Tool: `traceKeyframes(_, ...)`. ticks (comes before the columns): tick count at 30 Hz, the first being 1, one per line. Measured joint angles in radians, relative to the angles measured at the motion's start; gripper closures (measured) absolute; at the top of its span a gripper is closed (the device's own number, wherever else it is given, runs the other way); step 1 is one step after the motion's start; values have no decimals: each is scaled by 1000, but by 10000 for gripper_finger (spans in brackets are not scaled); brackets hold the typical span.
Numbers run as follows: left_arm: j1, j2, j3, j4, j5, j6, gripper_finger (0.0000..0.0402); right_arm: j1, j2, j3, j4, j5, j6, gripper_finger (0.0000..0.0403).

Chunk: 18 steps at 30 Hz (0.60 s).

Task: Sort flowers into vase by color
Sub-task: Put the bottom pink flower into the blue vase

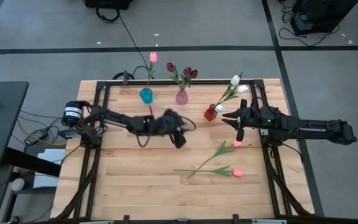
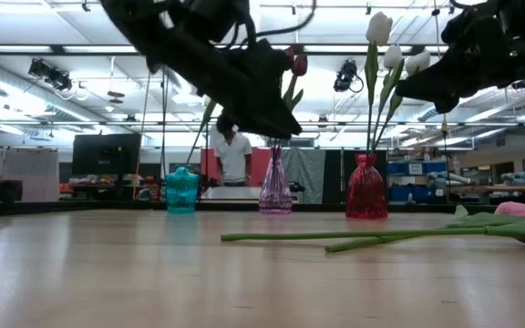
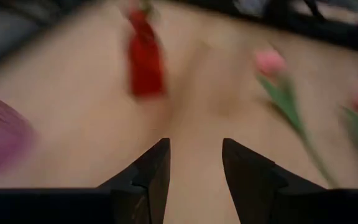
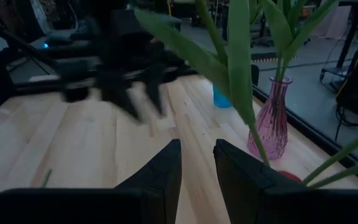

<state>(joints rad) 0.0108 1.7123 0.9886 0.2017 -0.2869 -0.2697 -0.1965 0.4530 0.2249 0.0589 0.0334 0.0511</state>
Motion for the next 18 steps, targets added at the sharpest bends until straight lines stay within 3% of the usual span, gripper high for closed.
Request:
traceKeyframes(6,-129,84,162,-244,61,-108,250,0,0,0,-42,-20,-2,292)
traceKeyframes(10,-192,175,297,-328,64,-152,250,0,0,0,-27,-83,-2,292)
traceKeyframes(18,-224,363,558,-416,24,-157,250,-1,0,0,-33,-54,29,292)
